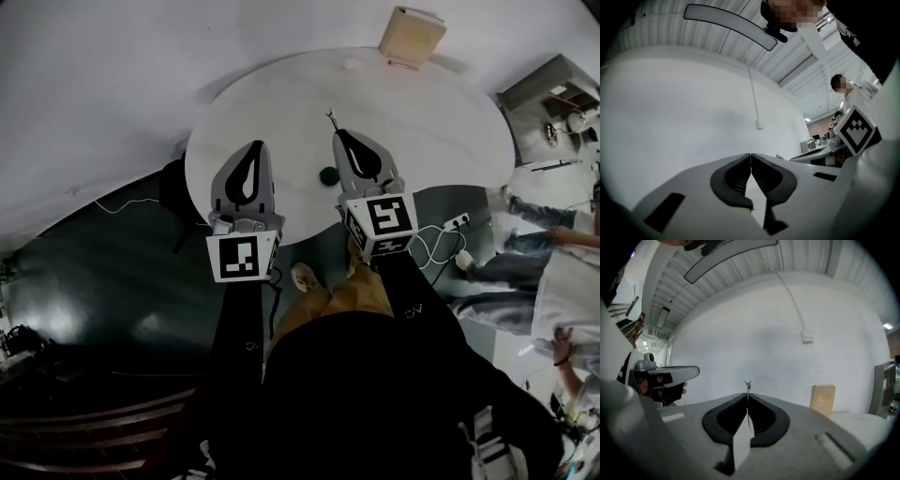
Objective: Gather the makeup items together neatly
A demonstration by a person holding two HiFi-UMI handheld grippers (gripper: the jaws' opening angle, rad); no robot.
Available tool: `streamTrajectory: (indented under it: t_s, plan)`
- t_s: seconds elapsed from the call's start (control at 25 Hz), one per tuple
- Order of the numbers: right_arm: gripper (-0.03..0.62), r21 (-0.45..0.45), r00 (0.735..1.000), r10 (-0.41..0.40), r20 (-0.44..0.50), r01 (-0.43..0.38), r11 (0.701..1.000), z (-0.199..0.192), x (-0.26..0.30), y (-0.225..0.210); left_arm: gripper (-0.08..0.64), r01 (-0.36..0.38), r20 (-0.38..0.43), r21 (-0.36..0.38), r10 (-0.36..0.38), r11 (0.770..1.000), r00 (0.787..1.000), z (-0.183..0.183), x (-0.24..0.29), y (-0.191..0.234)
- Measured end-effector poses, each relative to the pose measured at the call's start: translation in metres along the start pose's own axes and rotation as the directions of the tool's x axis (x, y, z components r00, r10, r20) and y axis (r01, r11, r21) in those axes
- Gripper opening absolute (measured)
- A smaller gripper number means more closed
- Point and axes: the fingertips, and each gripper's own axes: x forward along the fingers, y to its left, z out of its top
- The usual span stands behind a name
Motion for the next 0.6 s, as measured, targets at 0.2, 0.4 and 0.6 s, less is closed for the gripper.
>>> streamTrajectory:
  t_s: [0.2,0.4,0.6]
  plan:
    - [0.012,-0.009,0.994,-0.009,-0.111,0.009,1.000,-0.046,0.025,-0.031,0.009,-0.008,0.025,-0.044,0.009,0.999,1.000,0.001,0.017,-0.013]
    - [0.012,0.010,0.975,0.016,-0.221,-0.014,1.000,-0.099,0.064,-0.067,0.009,-0.041,-0.021,-0.059,0.040,0.997,0.999,-0.017,0.045,-0.020]
    - [0.012,0.058,0.944,0.044,-0.327,-0.027,0.998,-0.160,0.102,-0.093,0.009,-0.099,-0.079,-0.048,0.095,0.994,0.992,-0.040,0.069,-0.021]
